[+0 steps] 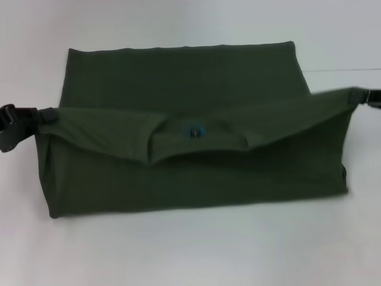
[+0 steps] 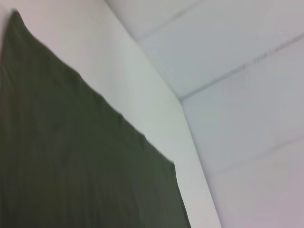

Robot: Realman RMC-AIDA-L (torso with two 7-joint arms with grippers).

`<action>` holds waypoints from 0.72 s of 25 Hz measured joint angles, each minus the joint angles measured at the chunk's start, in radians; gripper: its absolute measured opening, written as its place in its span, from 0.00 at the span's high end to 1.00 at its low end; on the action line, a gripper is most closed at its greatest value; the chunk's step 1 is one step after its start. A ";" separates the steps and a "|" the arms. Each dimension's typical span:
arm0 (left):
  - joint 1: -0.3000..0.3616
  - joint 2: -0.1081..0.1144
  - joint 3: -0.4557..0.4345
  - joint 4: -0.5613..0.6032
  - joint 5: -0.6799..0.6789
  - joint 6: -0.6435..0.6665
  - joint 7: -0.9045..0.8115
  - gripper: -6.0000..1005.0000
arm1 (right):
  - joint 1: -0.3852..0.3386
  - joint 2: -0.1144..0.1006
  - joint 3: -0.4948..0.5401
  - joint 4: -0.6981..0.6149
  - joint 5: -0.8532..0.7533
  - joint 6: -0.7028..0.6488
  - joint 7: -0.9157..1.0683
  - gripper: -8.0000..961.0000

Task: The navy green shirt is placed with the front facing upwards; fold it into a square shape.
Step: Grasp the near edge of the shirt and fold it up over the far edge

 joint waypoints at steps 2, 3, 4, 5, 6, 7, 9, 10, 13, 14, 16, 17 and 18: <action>0.009 -0.011 -0.001 -0.015 -0.036 -0.037 0.039 0.96 | -0.001 0.010 -0.004 0.001 0.034 0.045 -0.013 0.95; 0.011 -0.015 -0.001 -0.024 -0.050 -0.053 0.059 0.96 | -0.001 0.015 -0.006 0.002 0.048 0.073 -0.023 0.95; 0.013 -0.019 -0.001 -0.034 -0.065 -0.073 0.082 0.96 | 0.000 0.018 -0.006 0.006 0.055 0.095 -0.032 0.95; 0.013 -0.022 -0.001 -0.046 -0.074 -0.095 0.101 0.96 | 0.003 0.021 -0.006 0.009 0.062 0.118 -0.042 0.95; 0.013 -0.022 -0.001 -0.046 -0.074 -0.095 0.101 0.96 | 0.007 0.024 -0.008 0.015 0.066 0.143 -0.050 0.95; 0.010 -0.028 0.000 -0.072 -0.091 -0.137 0.142 0.96 | 0.012 0.028 -0.009 0.019 0.068 0.164 -0.059 0.95; 0.008 -0.035 0.000 -0.093 -0.119 -0.168 0.182 0.96 | 0.021 0.040 -0.011 0.025 0.070 0.201 -0.077 0.95; 0.007 -0.041 -0.001 -0.102 -0.138 -0.185 0.205 0.96 | 0.025 0.049 -0.011 0.026 0.070 0.219 -0.086 0.95; 0.005 -0.059 -0.002 -0.119 -0.200 -0.227 0.266 0.96 | 0.034 0.078 -0.007 0.024 0.075 0.270 -0.123 0.95; 0.005 -0.064 -0.002 -0.123 -0.218 -0.236 0.282 0.96 | 0.035 0.086 -0.006 0.023 0.083 0.282 -0.137 0.95; 0.002 -0.075 0.001 -0.127 -0.256 -0.264 0.307 0.96 | 0.037 0.097 -0.006 0.025 0.111 0.304 -0.167 0.95; -0.001 -0.079 0.002 -0.128 -0.266 -0.273 0.314 0.96 | 0.038 0.099 -0.007 0.030 0.129 0.316 -0.179 0.95; -0.005 -0.083 0.005 -0.131 -0.274 -0.287 0.325 0.96 | 0.039 0.101 -0.008 0.033 0.140 0.327 -0.186 0.95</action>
